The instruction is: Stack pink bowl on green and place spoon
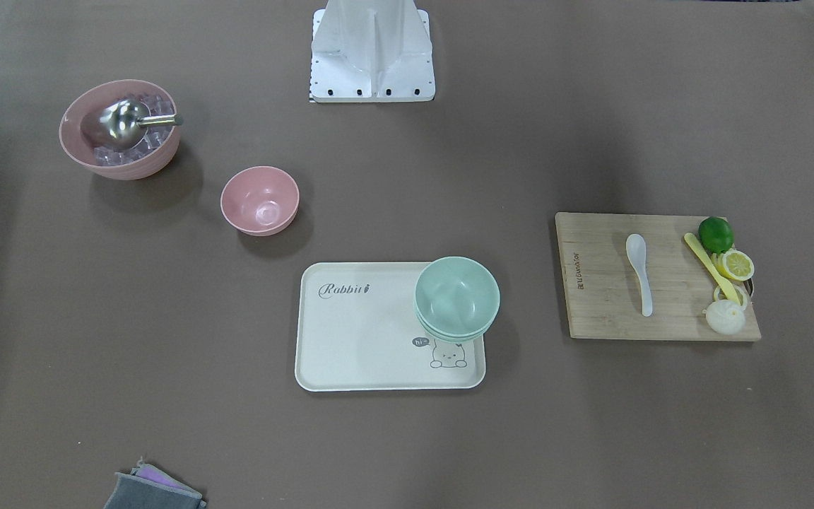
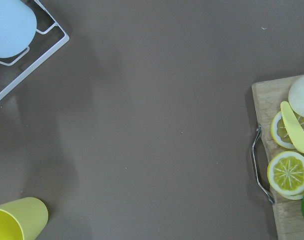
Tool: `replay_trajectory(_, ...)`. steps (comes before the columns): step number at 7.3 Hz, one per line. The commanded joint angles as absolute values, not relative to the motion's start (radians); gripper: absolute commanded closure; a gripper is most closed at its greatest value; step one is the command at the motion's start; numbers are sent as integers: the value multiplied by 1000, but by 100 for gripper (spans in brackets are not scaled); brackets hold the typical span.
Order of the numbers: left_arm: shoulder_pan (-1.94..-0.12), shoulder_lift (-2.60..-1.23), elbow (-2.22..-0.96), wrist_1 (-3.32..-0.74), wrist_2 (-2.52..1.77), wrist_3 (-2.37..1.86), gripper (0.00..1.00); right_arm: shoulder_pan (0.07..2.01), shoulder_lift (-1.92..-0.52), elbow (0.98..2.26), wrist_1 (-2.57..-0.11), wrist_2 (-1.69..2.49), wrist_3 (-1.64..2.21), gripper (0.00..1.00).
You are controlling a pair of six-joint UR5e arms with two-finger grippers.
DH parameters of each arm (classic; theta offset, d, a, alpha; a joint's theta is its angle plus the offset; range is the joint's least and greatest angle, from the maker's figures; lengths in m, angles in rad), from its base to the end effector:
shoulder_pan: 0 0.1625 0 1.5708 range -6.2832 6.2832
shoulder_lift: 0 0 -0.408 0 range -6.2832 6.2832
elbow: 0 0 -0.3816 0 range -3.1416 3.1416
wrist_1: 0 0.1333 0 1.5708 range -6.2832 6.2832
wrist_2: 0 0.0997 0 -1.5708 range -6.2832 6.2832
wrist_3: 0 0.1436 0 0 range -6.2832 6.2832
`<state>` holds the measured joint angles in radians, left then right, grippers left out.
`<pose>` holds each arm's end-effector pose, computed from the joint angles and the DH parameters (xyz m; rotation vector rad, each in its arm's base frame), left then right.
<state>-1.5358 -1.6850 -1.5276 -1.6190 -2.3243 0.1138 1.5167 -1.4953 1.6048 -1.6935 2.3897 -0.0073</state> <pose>-0.0162 -0.5395 0.6329 0.1433 0.7486 0.1864 0.0009 -0.5093 0.6270 -0.0316 -0.8185 -0.0525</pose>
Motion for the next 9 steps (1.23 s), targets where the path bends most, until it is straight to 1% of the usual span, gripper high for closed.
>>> replay_trajectory(1, -1536, -1695, -1566, -1620, -2347, 112, 2, 1516, -1456, 1609, -1694, 2463, -6, 0)
replay_trajectory(2, -1531, -1716, -1581, -1624, -2396, 115, 2, 1516, -1442, 1615, -1692, 2512, -6, 0)
replay_trajectory(3, -1491, -1748, -1583, -1687, -2396, 112, 2, 1505, -1415, 1612, -1690, 2514, 3, 0)
replay_trajectory(4, -1480, -1740, -1579, -1806, -2396, 68, 2, 1482, -1381, 1611, -1690, 2514, 44, 0)
replay_trajectory(5, -1465, -1743, -1551, -1850, -2398, -7, 2, 1447, -1362, 1617, -1669, 2516, 90, 0)
replay_trajectory(6, -1422, -1749, -1549, -1847, -2379, -12, 2, 1401, -1349, 1623, -1613, 2516, 188, 0)
replay_trajectory(7, -1414, -1767, -1542, -1850, -2379, -12, 2, 1335, -1344, 1638, -1507, 2516, 341, 0)
replay_trajectory(9, -1407, -1782, -1546, -1862, -2387, -17, 2, 1190, -1330, 1631, -1219, 2505, 660, 0)
